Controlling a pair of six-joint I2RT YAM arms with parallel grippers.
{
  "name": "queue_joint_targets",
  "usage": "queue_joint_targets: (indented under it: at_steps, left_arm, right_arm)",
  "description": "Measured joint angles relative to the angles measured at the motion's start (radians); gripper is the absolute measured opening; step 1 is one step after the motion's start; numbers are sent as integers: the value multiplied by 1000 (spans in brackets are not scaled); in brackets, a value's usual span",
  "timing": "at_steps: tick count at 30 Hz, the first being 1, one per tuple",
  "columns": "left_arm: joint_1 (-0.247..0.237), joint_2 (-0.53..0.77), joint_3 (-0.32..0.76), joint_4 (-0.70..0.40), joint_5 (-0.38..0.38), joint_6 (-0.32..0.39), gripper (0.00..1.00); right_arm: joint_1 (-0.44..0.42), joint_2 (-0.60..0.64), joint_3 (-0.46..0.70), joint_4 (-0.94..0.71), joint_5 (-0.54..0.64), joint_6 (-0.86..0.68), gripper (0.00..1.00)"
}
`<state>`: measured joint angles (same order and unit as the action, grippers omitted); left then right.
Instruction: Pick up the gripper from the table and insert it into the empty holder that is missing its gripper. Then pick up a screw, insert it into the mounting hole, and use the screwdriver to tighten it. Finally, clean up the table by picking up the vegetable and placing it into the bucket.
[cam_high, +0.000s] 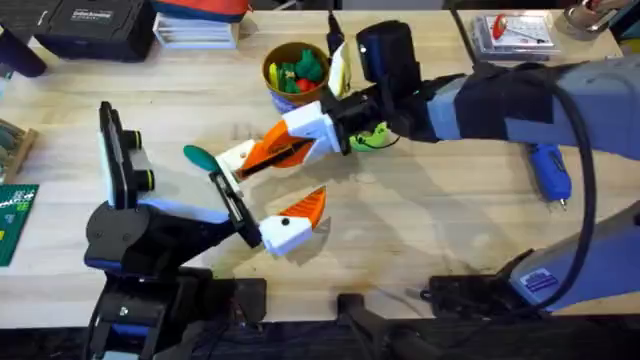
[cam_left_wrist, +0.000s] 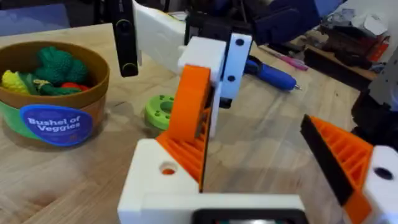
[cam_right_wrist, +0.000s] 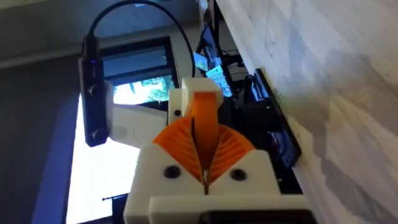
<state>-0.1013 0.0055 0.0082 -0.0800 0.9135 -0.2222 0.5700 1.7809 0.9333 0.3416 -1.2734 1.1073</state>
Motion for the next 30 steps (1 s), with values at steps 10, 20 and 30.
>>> queue_joint_targets:
  at_steps: [10, 20, 30]
  left_arm:
    - [4, 0, 0, 1, -24, -21, 986]
    - [9, 0, 0, 1, -42, -29, 986]
    - [9, 2, 0, 3, -54, -34, 986]
  right_arm:
    - [23, -1, 12, 3, 79, 23, 7]
    - [32, -1, 16, 8, 124, 31, 7]
    - [42, -1, 16, 53, 171, 68, 7]
